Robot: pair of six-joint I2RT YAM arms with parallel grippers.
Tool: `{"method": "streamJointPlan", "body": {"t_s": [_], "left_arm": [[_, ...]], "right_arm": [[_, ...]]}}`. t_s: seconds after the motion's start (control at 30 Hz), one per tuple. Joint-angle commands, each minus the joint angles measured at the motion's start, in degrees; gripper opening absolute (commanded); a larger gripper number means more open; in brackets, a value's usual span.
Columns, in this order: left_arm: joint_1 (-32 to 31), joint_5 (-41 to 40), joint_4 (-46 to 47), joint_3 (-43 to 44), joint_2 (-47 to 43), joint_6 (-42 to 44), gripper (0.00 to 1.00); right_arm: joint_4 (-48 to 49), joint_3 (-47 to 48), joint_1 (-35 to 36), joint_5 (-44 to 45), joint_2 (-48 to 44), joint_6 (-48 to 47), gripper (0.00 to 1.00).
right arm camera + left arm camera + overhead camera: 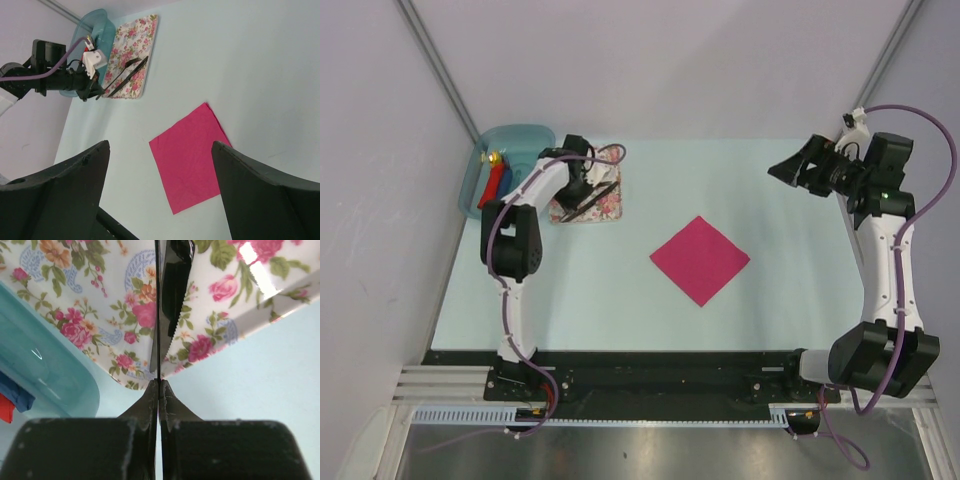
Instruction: Place the utensils on the paper napkin and roll it up
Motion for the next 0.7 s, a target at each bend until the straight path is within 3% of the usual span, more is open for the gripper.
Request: {"method": "streamJointPlan", "body": {"t_s": [0.0, 0.17, 0.27, 0.33, 0.43, 0.5, 0.67], "left_arm": [[0.3, 4.1, -1.11, 1.25, -8.8, -4.84, 0.0], [0.65, 9.63, -0.75, 3.53, -13.29, -13.7, 0.0], [1.0, 18.67, 1.87, 2.41, -17.85, -20.13, 0.0], [1.0, 27.25, 8.88, -2.15, -24.24, -24.16, 0.0], [-0.4, 32.91, 22.94, -11.99, -33.47, -37.05, 0.0], [-2.68, 33.46, 30.84, -17.62, -36.57, -41.48, 0.0], [-9.62, 32.93, 36.42, -22.03, -40.19, -52.99, 0.0]], "right_arm": [[3.43, -2.2, -0.1, -1.26, -2.29, 1.87, 0.87], [6.51, -3.53, 1.21, -0.64, -1.42, 4.24, 0.87], [8.0, -3.44, 3.14, 0.06, -0.8, 6.25, 0.87], [11.42, -3.79, 4.81, 0.67, -0.89, 7.67, 0.87], [17.39, -5.1, 8.85, 4.09, -1.5, 11.71, 0.86], [20.56, -5.11, 12.7, 8.22, -1.85, 13.64, 0.84], [22.42, -3.26, 20.89, 22.79, -1.15, 16.54, 0.75]]}}
